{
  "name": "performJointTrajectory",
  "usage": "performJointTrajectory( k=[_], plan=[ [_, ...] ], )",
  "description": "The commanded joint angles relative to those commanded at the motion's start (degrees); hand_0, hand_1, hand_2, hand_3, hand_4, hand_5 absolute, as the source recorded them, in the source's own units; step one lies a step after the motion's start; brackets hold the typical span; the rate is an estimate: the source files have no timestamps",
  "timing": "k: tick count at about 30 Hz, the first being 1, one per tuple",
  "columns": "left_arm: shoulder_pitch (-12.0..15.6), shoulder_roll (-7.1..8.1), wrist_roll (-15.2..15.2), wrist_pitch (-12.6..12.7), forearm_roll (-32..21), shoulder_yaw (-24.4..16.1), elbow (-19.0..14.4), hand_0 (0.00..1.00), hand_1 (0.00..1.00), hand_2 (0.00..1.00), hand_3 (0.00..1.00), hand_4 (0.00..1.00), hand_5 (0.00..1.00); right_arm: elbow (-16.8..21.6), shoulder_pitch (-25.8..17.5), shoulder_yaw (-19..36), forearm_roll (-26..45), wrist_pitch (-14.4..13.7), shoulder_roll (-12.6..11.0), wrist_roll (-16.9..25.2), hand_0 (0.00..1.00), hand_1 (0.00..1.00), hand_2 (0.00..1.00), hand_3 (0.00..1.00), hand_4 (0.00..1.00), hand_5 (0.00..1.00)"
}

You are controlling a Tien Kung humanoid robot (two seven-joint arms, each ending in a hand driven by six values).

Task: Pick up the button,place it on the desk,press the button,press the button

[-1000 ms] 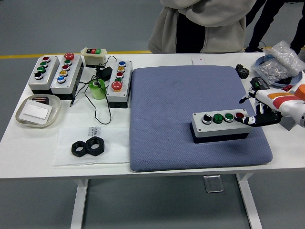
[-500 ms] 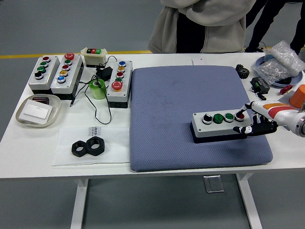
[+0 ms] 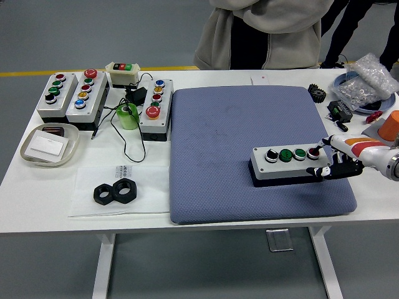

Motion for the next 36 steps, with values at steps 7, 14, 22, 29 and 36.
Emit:
performJointTrajectory(
  k=[7, 14, 22, 29, 36],
  plan=[
    [-0.1, 0.03, -0.1, 0.0, -0.2, 0.1, 0.0, 0.713, 0.832, 0.891, 0.826, 0.641, 0.998, -0.2, 0.3, -0.2, 0.1, 0.6, 0.0, -0.2, 0.277, 0.175, 0.254, 0.739, 0.793, 0.704],
    [-0.1, 0.03, 0.0, 0.0, -0.2, 0.1, 0.0, 0.712, 0.832, 0.892, 0.826, 0.640, 0.998, -0.4, 0.6, -0.7, 0.3, 1.0, 0.1, -0.4, 0.279, 0.175, 0.254, 0.735, 0.790, 0.710],
    [-0.1, 0.02, 0.0, -0.1, -0.1, 0.0, 0.0, 0.710, 0.831, 0.891, 0.826, 0.641, 0.998, 2.5, 0.1, 3.2, -0.1, -0.1, -0.5, -0.2, 0.281, 0.180, 0.256, 0.750, 0.788, 0.711],
    [-0.1, 0.05, 0.0, -0.1, -0.1, 0.0, 0.0, 0.707, 0.832, 0.891, 0.826, 0.641, 0.998, 4.5, 0.2, 4.1, 0.0, -0.3, -1.1, -0.3, 0.280, 0.181, 0.255, 0.755, 0.788, 0.705],
    [0.0, -0.02, 0.1, 0.0, 0.2, -0.3, 0.0, 0.704, 0.832, 0.892, 0.825, 0.641, 0.998, 4.5, 0.6, 2.3, 0.2, -0.2, -0.3, -0.5, 0.278, 0.180, 0.255, 0.757, 0.787, 0.708]
  ],
)
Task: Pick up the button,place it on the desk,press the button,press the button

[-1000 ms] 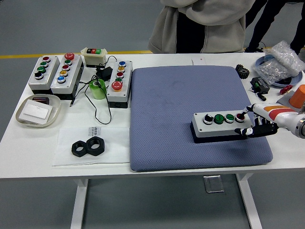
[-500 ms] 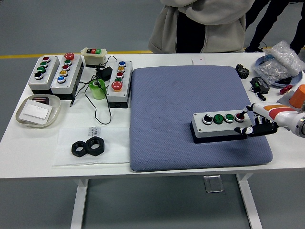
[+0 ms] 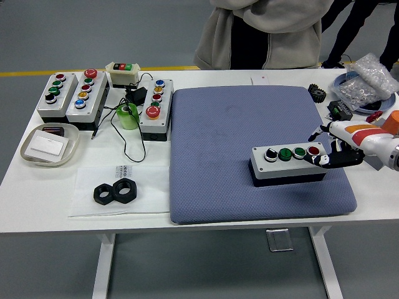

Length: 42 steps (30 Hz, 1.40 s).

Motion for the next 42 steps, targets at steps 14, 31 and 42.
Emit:
performJointTrajectory(
  k=[14, 31, 42],
  plan=[
    [0.3, 0.08, 0.1, 0.1, 0.6, -0.3, 0.0, 0.703, 0.832, 0.892, 0.825, 0.641, 0.998, -1.4, 1.4, -3.6, 0.1, 0.4, 2.1, -0.4, 0.277, 0.181, 0.256, 0.755, 0.787, 0.708],
    [0.2, 0.10, 0.0, 0.0, 0.2, 0.0, -0.1, 0.702, 0.832, 0.892, 0.825, 0.641, 0.998, -3.8, 1.9, -5.4, 0.2, 1.0, 3.1, -0.8, 0.276, 0.181, 0.257, 0.761, 0.789, 0.697],
    [-0.1, 0.09, -0.1, 0.0, -0.3, 0.3, -0.1, 0.702, 0.831, 0.892, 0.825, 0.642, 0.998, -3.9, 2.1, -6.8, 0.4, 1.9, 3.1, -1.2, 0.276, 0.180, 0.257, 0.762, 0.786, 0.695]
  ],
)
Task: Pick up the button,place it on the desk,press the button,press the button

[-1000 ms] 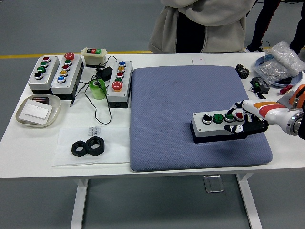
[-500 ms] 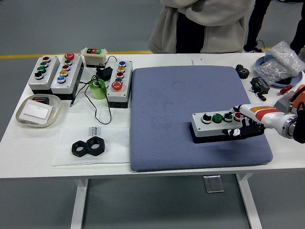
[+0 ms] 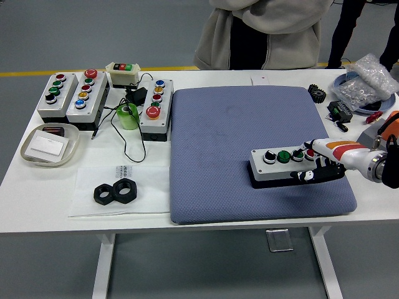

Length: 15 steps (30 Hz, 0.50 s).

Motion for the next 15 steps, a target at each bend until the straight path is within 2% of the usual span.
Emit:
performJointTrajectory(
  k=[15],
  plan=[
    [-0.1, 0.00, -0.1, 0.0, -0.3, 0.2, 0.0, 0.702, 0.831, 0.891, 0.825, 0.640, 0.998, -0.2, 0.3, -0.3, 0.1, 0.4, 0.0, -0.2, 0.277, 0.181, 0.258, 0.762, 0.785, 0.695]
  ],
)
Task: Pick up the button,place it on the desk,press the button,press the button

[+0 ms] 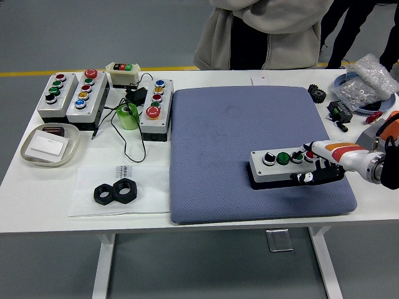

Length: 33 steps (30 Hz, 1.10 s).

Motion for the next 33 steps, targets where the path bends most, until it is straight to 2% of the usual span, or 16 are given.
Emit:
performJointTrajectory(
  k=[21, 33],
  plan=[
    [-0.2, 0.10, 0.0, 0.0, -0.1, 0.0, 0.1, 0.702, 0.831, 0.891, 0.825, 0.641, 0.998, 1.3, -0.2, 4.4, -0.3, -1.0, -0.9, 0.2, 0.277, 0.186, 0.261, 0.763, 0.785, 0.695],
    [-0.1, 0.02, 0.0, 0.0, -0.1, 0.0, 0.1, 0.702, 0.831, 0.892, 0.825, 0.640, 0.998, 0.8, -0.9, 3.7, -0.3, -0.7, -1.0, 0.1, 0.277, 0.187, 0.261, 0.764, 0.784, 0.696]
  ],
)
